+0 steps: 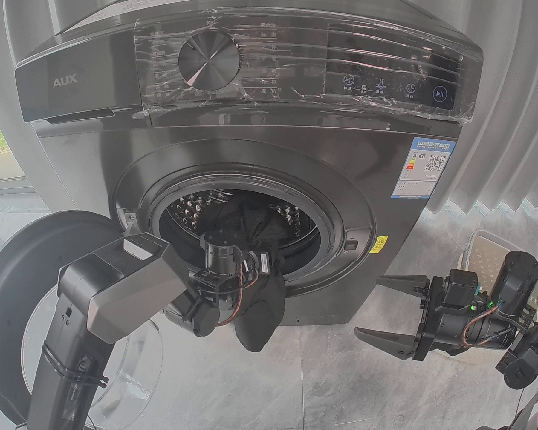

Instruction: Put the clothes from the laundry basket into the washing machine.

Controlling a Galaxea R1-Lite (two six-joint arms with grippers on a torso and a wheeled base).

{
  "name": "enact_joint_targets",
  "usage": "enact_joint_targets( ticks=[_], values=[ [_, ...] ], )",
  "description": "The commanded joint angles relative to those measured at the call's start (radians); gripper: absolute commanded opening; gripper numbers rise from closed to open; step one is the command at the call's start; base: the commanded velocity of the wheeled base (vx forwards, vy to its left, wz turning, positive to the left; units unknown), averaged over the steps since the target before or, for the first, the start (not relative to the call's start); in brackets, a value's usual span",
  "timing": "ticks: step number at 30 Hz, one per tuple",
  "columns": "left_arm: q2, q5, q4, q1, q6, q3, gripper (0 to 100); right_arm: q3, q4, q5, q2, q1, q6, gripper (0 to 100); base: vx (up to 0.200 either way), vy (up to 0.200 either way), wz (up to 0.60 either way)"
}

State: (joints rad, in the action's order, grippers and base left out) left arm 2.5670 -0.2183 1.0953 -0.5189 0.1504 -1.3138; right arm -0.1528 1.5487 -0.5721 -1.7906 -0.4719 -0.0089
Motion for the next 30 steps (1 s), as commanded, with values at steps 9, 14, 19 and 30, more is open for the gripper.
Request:
enact_joint_targets(
  ticks=[9,14,19,30],
  values=[
    [-0.002,-0.05,0.005,0.028,0.0,-0.295,0,-0.002,0.001,0.0,0.002,-0.001,0.0,100,0.0,0.0,0.0],
    [0.027,-0.05,-0.006,0.048,-0.008,-0.346,0,-0.001,0.001,0.0,0.002,-0.005,0.0,100,0.0,0.0,0.0],
    [0.028,-0.05,-0.009,0.057,-0.009,-0.332,0,-0.002,0.001,0.0,0.004,-0.005,0.0,100,0.0,0.0,0.0],
    [-0.03,-0.05,-0.017,0.046,-0.015,-0.18,100,-0.002,0.001,0.0,0.004,-0.007,0.001,100,0.0,0.0,0.0]
  ],
)
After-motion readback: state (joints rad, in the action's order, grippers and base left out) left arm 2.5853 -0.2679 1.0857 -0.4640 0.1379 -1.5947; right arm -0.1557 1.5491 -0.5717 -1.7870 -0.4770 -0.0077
